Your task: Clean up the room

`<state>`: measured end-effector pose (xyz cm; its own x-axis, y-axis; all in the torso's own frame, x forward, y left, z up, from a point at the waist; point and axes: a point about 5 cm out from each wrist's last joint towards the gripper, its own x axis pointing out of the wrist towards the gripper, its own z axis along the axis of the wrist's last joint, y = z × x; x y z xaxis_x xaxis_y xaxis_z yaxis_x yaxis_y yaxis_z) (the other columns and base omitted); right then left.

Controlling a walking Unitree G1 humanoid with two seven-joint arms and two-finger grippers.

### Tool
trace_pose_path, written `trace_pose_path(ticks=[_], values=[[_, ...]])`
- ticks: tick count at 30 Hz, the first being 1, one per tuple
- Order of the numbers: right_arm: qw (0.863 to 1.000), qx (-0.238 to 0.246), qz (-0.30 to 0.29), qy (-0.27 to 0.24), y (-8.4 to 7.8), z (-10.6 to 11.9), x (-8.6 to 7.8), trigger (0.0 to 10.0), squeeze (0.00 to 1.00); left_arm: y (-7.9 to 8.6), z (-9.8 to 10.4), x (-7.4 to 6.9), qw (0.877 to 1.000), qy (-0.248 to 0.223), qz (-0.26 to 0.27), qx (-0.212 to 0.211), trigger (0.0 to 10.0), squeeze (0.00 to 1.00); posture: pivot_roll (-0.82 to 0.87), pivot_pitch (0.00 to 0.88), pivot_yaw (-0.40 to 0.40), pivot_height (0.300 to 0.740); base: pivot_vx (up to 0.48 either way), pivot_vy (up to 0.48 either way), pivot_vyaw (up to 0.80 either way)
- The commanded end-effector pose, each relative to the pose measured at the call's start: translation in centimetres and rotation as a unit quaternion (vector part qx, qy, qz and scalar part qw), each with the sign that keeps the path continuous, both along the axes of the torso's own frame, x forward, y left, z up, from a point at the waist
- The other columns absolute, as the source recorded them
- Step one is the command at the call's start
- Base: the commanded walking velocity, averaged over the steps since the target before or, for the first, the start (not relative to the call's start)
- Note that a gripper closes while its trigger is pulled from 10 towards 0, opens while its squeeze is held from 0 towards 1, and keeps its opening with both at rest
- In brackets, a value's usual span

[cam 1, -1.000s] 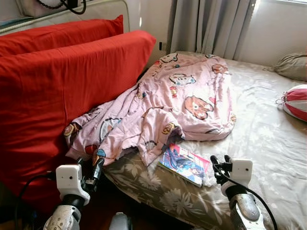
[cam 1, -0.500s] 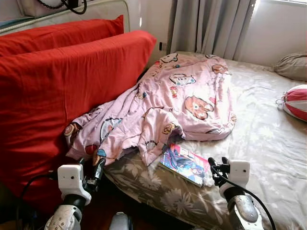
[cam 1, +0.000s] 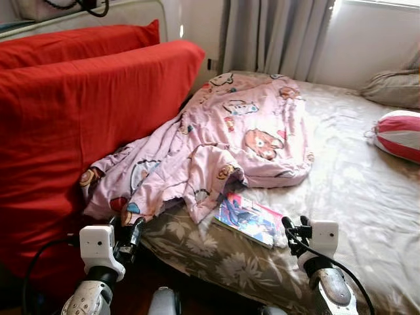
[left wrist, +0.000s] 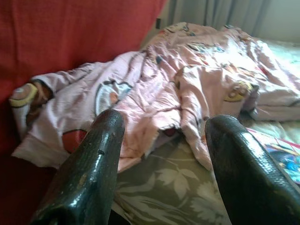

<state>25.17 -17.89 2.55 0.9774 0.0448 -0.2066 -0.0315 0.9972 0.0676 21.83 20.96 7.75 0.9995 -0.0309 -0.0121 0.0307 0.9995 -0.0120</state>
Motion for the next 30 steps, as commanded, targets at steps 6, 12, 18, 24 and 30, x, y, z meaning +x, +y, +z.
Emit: trace_pose_path(ticks=[6, 12, 18, 24, 30], values=[[1.000, -0.008, 0.016, -0.011, 0.27, 0.33, 0.04, 10.0, 0.00, -0.07, 0.68, 0.15, 1.000, -0.012, -0.003, 0.004, 10.0, 0.00, 0.15, 0.000, -0.034, 0.616, 0.000, 0.000, 0.00], [1.000, -0.010, 0.021, -0.013, 0.42, 0.35, 0.01, 10.0, 0.00, 0.00, 0.74, 0.15, 1.000, -0.014, -0.002, 0.005, 10.0, 0.00, 0.14, 0.000, -0.033, 0.616, 0.082, 0.000, 0.60], [1.000, -0.012, 0.021, -0.008, 0.33, 0.15, -0.02, 10.0, 0.00, -0.07, 0.74, 0.20, 1.000, -0.013, -0.005, 0.005, 10.0, 0.00, 0.14, 0.000, -0.033, 0.616, 0.254, 0.000, 0.62], [1.000, -0.011, 0.011, -0.005, 0.02, -0.01, 0.04, 10.0, 0.00, -0.23, 0.75, 0.14, 1.000, -0.013, -0.008, 0.006, 10.0, 0.00, 0.15, 0.000, -0.033, 0.616, 0.259, 0.000, 0.00], [1.000, -0.015, -0.003, -0.004, -0.34, -0.03, 0.27, 10.0, 0.00, -0.31, 0.75, 0.15, 1.000, -0.012, -0.012, 0.005, 10.0, 0.00, 0.15, 0.000, -0.031, 0.616, 0.280, 0.000, 0.00]])
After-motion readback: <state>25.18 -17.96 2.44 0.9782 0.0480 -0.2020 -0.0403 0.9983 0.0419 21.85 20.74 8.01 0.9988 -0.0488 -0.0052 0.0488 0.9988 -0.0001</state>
